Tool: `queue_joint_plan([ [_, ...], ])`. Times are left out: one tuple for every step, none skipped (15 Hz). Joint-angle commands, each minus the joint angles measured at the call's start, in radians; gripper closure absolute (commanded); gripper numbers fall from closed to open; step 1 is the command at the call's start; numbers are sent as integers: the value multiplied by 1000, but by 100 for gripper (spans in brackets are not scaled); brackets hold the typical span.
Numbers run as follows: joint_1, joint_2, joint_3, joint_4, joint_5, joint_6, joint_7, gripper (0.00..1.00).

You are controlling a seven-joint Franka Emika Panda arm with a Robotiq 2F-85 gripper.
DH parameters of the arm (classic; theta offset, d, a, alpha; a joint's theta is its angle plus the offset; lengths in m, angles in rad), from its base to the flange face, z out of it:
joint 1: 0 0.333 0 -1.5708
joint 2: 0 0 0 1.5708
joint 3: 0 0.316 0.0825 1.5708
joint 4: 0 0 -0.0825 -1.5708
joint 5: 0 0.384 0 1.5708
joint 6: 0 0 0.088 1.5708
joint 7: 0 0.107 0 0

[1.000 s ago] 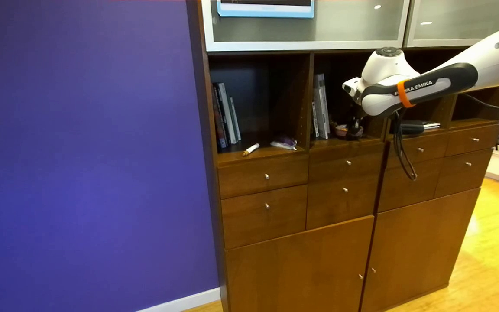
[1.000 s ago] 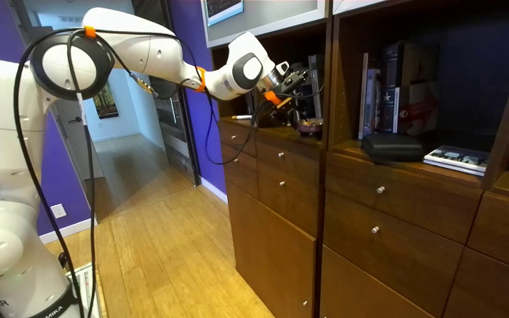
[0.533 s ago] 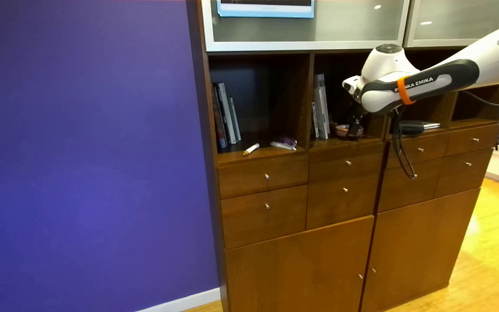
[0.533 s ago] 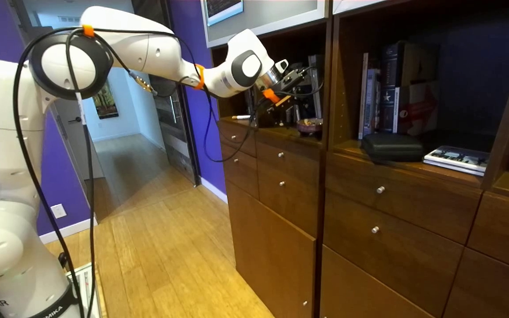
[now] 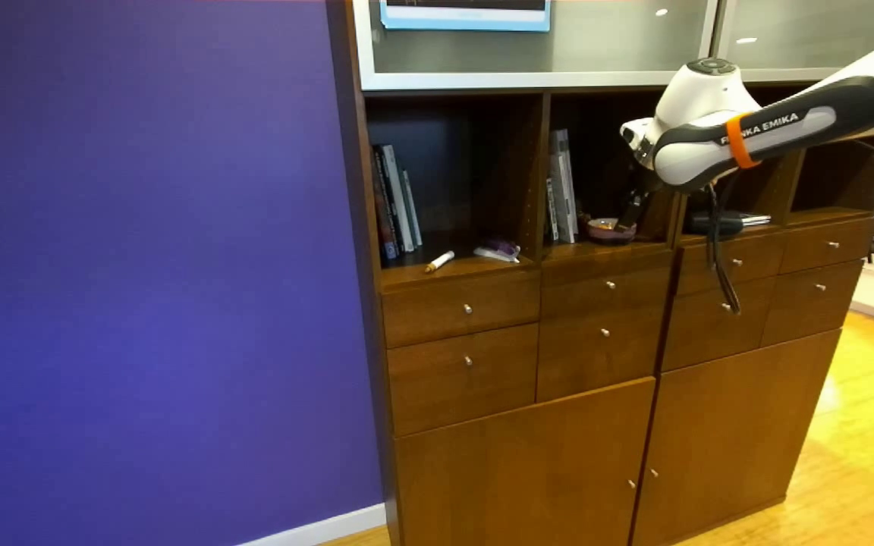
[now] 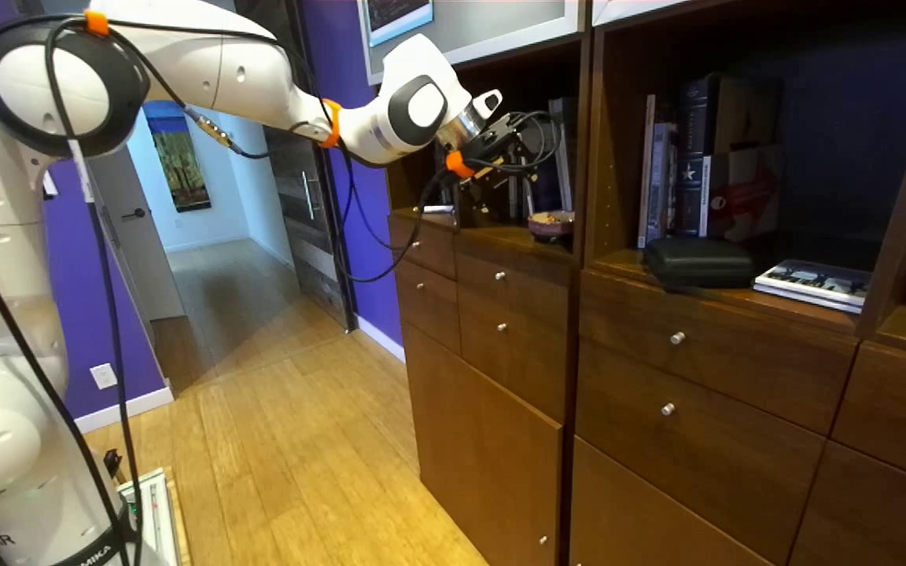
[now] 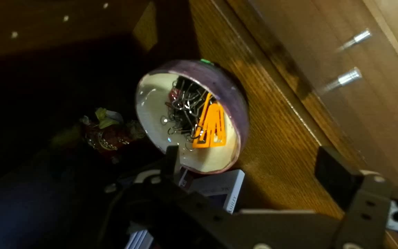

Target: Move the plate from the left shelf to the right shelf

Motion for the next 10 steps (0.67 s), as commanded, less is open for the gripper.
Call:
queue_joint_plan([
  [6,-165,-5,-209,-31,66,137,0],
  [7,-205,-4,-253,-38,76,171,0],
  [4,-244,-1,-294,-24,66,196,0],
  [1,-280,5,-324,31,19,200,0],
  [1,-319,7,-363,90,-9,192,0],
  [3,-355,2,-392,131,-48,196,0],
  [7,-385,-4,-420,181,-74,182,0],
  [11,-419,-14,-448,229,-108,170,0],
  [15,-446,-24,-467,272,-146,168,0],
  [17,-472,-36,-486,305,-180,169,0],
])
